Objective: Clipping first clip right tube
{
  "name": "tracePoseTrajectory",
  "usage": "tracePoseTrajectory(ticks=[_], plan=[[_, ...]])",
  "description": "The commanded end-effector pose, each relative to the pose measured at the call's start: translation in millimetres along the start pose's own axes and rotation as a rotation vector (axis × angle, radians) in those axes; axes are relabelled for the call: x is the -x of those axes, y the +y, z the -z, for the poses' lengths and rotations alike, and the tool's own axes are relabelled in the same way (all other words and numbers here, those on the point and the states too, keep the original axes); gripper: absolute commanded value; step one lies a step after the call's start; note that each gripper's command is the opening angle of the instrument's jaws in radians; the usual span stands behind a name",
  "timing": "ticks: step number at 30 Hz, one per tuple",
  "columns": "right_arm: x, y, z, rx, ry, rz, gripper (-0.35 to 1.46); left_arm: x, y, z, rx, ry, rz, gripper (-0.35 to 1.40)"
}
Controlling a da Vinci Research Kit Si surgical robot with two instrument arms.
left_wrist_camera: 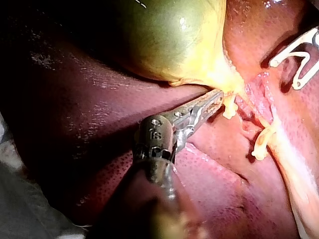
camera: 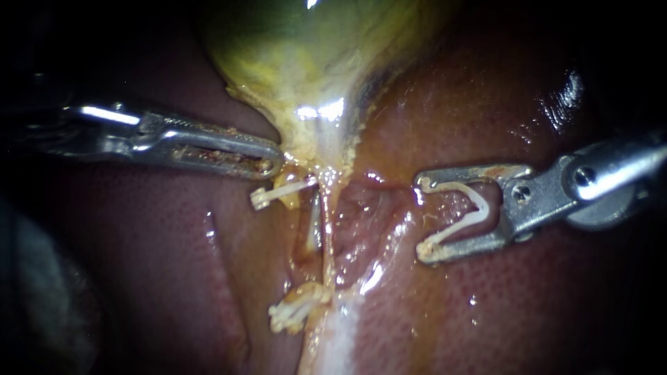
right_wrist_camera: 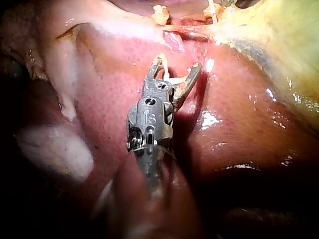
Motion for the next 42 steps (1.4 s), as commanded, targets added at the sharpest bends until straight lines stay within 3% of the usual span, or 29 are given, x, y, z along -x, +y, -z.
tracePoseTrajectory(ticks=[1,14,21,26,42], plan=[[0.0,0.0,0.0,0.000,0.000,0.000,0.50,0.0,0.0,0.3,0.003,-0.001,0.000,-0.35],[-0.2,-0.1,-0.2,0.003,0.000,-0.001,0.50,-2.7,1.9,6.4,0.005,0.008,0.019,-0.35],[-1.0,-0.2,-1.2,-0.014,0.000,0.004,0.49,-2.6,2.1,6.3,0.003,0.009,0.020,-0.35],[-1.5,-0.5,-2.9,-0.036,0.063,-0.061,0.48,-2.6,2.1,6.3,0.003,0.009,0.020,-0.35],[-1.3,-1.5,-12.6,-0.117,0.175,-0.301,0.48,-2.7,2.2,6.2,0.002,0.009,0.020,-0.35]])
